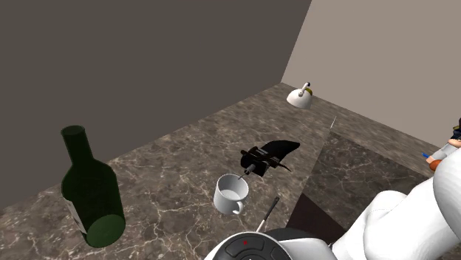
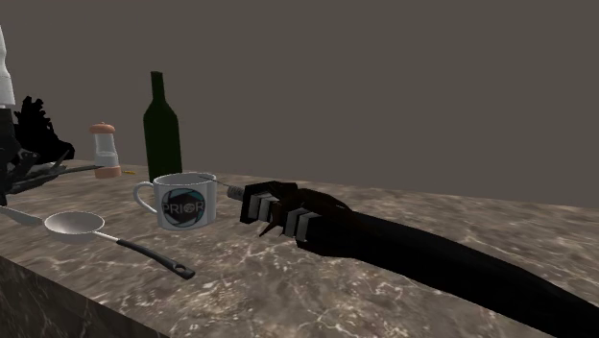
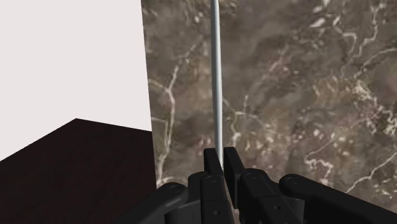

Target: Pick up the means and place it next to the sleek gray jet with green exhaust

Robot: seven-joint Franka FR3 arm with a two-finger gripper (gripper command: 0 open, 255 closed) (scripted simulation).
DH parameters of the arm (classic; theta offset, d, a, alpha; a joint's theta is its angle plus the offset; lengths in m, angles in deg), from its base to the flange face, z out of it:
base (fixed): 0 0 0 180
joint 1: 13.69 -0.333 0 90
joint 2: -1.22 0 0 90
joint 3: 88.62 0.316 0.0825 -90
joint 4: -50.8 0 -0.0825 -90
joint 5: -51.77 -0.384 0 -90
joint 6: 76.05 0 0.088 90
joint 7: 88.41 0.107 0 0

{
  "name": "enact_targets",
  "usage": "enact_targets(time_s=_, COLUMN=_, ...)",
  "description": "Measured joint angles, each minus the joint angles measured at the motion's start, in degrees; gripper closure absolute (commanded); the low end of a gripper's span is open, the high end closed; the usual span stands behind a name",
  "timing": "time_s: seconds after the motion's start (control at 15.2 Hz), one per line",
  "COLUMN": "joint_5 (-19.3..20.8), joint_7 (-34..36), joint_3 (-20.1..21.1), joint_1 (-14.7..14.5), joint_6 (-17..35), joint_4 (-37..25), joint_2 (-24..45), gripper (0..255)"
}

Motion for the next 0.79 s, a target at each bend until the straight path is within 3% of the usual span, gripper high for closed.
enact_targets(time_s=0.07, joint_5=0.0, joint_7=0.0, joint_3=0.0, joint_1=0.0, joint_6=0.0, joint_4=0.0, joint_2=0.0, gripper=255)
enact_targets(time_s=0.13, joint_5=0.0, joint_7=0.0, joint_3=0.0, joint_1=0.0, joint_6=0.0, joint_4=0.0, joint_2=0.0, gripper=0)
enact_targets(time_s=0.53, joint_5=0.0, joint_7=0.0, joint_3=0.0, joint_1=0.0, joint_6=0.0, joint_4=0.0, joint_2=0.0, gripper=0)
enact_targets(time_s=0.79, joint_5=-4.1, joint_7=-3.4, joint_3=-4.2, joint_1=-2.3, joint_6=-6.3, joint_4=-2.7, joint_2=-5.2, gripper=0)
